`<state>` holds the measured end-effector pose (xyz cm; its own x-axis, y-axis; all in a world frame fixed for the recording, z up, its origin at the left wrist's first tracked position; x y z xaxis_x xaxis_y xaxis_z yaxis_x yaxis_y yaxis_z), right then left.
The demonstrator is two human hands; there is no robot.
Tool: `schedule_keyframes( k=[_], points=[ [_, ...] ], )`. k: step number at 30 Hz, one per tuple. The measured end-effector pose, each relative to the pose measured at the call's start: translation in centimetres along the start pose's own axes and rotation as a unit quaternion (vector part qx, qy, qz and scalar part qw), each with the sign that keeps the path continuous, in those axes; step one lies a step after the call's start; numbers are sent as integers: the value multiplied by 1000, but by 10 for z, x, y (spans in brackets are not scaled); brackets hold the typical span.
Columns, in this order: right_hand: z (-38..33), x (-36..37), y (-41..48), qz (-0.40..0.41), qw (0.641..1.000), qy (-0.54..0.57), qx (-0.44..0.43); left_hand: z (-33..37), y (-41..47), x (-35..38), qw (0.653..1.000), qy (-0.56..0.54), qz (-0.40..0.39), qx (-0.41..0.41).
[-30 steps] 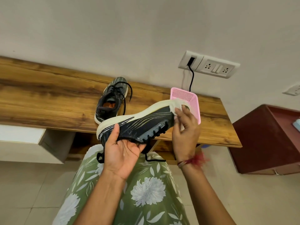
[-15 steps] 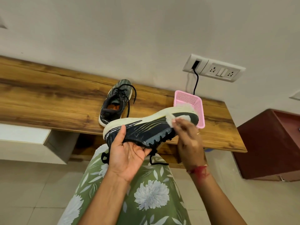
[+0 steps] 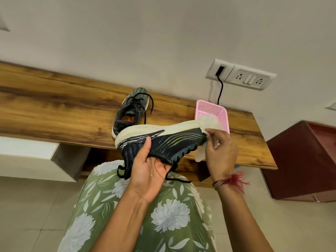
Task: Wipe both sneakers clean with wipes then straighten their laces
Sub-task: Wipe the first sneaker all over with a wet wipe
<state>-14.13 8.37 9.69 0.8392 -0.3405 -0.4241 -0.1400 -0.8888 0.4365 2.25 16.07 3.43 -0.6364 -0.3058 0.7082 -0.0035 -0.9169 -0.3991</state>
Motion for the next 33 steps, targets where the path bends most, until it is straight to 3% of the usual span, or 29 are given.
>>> schedule_keyframes(
  k=[3, 6, 10, 12, 14, 16, 21, 26, 31, 33],
  points=[
    [-3, 13, -10, -29, 999, -23, 4, 5, -1, -3, 1000, 25, 12, 12],
    [-33, 38, -32, -117, 984, -84, -102, 11, -1, -9, 999, 16, 24, 32],
    [-74, 52, -58, -237, 941, -73, -229, 17, -1, -14, 998, 7, 29, 58],
    [-65, 48, -44, -224, 945, -92, -220, 16, -1, -12, 998, 18, 23, 59],
    [-48, 41, -26, -179, 970, -94, -133, 13, -1, -9, 998, 31, 17, 57],
    [-47, 43, -29, -173, 976, -82, -104, 11, -1, -7, 998, 36, 14, 57],
    [-72, 55, -69, -263, 947, -32, -179, 10, 0, -8, 998, 36, 3, 59],
    [-56, 48, -44, -174, 976, -54, -118, 10, 0, -9, 995, 70, 6, 65],
    [-88, 59, -81, -260, 929, -50, -258, 9, 2, -10, 996, 52, -16, 73],
    [-73, 53, -65, -224, 944, -71, -233, 7, 0, -7, 995, 65, -15, 75]
  ],
)
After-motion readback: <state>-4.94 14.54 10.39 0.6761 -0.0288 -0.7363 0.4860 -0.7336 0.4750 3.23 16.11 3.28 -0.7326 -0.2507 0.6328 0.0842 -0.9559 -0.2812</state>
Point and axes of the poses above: each hand's wrist, its own y-axis towards the middle knuckle, its own x-axis out of the palm, z = x × y, the point moved 7 cm from there along y, towards the middle knuckle, and after that the axes turned 15 degrees about y, right-handed, at the moved point
